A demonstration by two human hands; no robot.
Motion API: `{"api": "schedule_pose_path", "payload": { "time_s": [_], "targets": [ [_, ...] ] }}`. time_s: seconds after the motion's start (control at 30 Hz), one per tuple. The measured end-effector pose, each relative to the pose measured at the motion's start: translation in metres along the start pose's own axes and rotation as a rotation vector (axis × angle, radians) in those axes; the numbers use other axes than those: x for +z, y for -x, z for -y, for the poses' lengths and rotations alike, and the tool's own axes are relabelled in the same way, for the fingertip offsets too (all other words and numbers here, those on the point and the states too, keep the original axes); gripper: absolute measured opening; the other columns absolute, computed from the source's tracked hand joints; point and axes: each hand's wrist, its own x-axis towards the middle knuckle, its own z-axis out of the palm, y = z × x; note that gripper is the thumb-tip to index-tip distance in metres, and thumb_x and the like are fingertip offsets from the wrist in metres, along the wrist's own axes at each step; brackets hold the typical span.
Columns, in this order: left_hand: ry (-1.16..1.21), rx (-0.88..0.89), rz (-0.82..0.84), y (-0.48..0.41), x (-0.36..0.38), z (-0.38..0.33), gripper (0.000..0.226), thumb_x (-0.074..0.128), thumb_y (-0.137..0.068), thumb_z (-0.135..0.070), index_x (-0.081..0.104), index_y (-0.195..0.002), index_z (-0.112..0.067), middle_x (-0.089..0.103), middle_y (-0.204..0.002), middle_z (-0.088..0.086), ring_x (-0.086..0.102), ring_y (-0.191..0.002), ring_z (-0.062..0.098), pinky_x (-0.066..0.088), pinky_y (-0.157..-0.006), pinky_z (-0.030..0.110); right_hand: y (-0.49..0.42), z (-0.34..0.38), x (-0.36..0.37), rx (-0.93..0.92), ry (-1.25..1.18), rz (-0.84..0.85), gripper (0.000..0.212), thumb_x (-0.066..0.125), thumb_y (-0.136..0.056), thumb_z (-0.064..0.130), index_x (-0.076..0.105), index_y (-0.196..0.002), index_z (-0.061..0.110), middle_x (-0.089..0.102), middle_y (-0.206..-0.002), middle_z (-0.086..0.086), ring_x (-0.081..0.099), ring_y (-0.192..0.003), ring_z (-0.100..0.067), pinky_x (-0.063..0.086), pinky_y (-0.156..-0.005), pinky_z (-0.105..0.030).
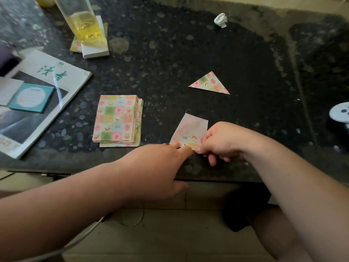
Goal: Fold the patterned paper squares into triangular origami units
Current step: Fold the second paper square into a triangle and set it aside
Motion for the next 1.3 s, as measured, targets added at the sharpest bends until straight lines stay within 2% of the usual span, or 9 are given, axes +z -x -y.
{"api": "schedule_pose_path", "payload": {
  "time_s": [0.27, 0.4, 0.53, 0.63, 0.7, 0.77, 0.9, 1.07, 1.3],
  "targets": [
    [0.212, -0.107, -0.184, -0.002, 0.002, 0.008, 0.046, 0.063, -0.094, -0.048, 0.046, -0.136, -0.038, 0.067, -0.121, -0.015, 0.063, -0.109, 0.013, 0.054, -0.09, 0.035, 0.004, -0.026, -0.029, 0.054, 0.042, 0.046, 0.024, 0.072, -0.095, 0.028, 0.074, -0.083, 0.008, 0.074, -0.067, -0.008, 0.049, -0.041, -0.014, 0.041, -0.053, -0.029],
    [0.438, -0.278, -0.437, -0.02, 0.002, 0.019, 0.031, 0.073, -0.09, -0.037, 0.054, -0.114, -0.033, 0.049, -0.114, -0.015, 0.056, -0.097, 0.005, 0.049, -0.081, 0.019, 0.003, -0.008, -0.019, -0.014, -0.155, -0.08, 0.023, 0.075, -0.093, 0.033, 0.076, -0.092, 0.01, 0.078, -0.074, -0.005, 0.068, -0.051, -0.014, 0.047, -0.042, -0.022],
    [0.363, -0.416, -0.319, -0.035, 0.004, 0.026, 0.052, 0.073, -0.087, -0.053, 0.052, -0.128, -0.028, 0.048, -0.122, -0.009, 0.052, -0.107, 0.011, 0.045, -0.087, 0.025, 0.003, 0.0, -0.011, -0.017, -0.2, -0.127, 0.022, 0.078, -0.091, 0.032, 0.075, -0.094, 0.01, 0.078, -0.073, -0.005, 0.075, -0.06, -0.017, 0.055, -0.048, -0.025],
    [0.337, -0.401, -0.267, -0.041, 0.001, 0.02, 0.019, 0.067, -0.094, -0.044, 0.065, -0.107, -0.031, 0.055, -0.113, -0.008, 0.054, -0.102, 0.013, 0.051, -0.088, 0.03, 0.007, -0.001, -0.01, -0.016, -0.219, -0.12, 0.02, 0.079, -0.09, 0.03, 0.074, -0.095, 0.011, 0.078, -0.076, -0.006, 0.076, -0.062, -0.018, 0.057, -0.053, -0.028],
    [0.404, -0.411, -0.266, -0.044, -0.004, 0.016, 0.007, 0.067, -0.095, -0.038, 0.063, -0.091, -0.033, 0.06, -0.103, -0.01, 0.058, -0.09, 0.009, 0.052, -0.077, 0.027, 0.01, -0.002, -0.012, -0.024, -0.217, -0.114, 0.019, 0.079, -0.09, 0.029, 0.073, -0.099, 0.014, 0.078, -0.081, -0.006, 0.076, -0.064, -0.017, 0.058, -0.054, -0.028],
    [0.536, -0.426, -0.309, -0.047, -0.011, 0.014, 0.012, 0.069, -0.094, -0.036, 0.062, -0.084, -0.033, 0.067, -0.088, -0.009, 0.061, -0.077, 0.005, 0.048, -0.064, 0.023, 0.014, -0.004, -0.015, -0.041, -0.259, -0.127, 0.025, 0.08, -0.088, 0.033, 0.068, -0.103, 0.017, 0.078, -0.087, -0.005, 0.077, -0.065, -0.016, 0.058, -0.053, -0.028],
    [1.147, -0.406, -0.43, -0.047, -0.028, 0.009, 0.012, 0.076, -0.09, -0.016, 0.065, -0.086, -0.016, 0.07, -0.062, 0.002, 0.06, -0.054, 0.012, 0.047, -0.054, 0.027, 0.026, -0.006, -0.022, -0.097, -0.627, -0.144, 0.037, 0.086, -0.079, 0.037, 0.064, -0.104, 0.02, 0.075, -0.098, -0.006, 0.077, -0.079, -0.021, 0.058, -0.053, -0.031],
    [1.58, -0.355, -0.438, -0.044, -0.035, 0.013, 0.018, 0.074, -0.086, 0.003, 0.063, -0.099, -0.004, 0.071, -0.076, 0.008, 0.065, -0.061, 0.014, 0.055, -0.055, 0.023, 0.032, -0.007, -0.023, -0.227, -0.812, -0.049, 0.012, 0.075, -0.091, 0.015, 0.073, -0.1, 0.008, 0.076, -0.08, -0.011, 0.063, -0.056, -0.015, 0.041, -0.041, -0.019],
    [1.57, -0.316, -0.188, -0.04, -0.031, 0.022, 0.025, 0.073, -0.087, -0.003, 0.07, -0.112, 0.003, 0.072, -0.101, 0.013, 0.061, -0.064, 0.009, 0.053, -0.058, 0.023, 0.031, 0.0, -0.017, -0.327, -0.767, -0.052, 0.01, 0.065, -0.095, 0.004, 0.069, -0.086, 0.002, 0.07, -0.068, -0.012, 0.048, -0.043, -0.011, 0.026, -0.034, -0.017]
  ]
}}
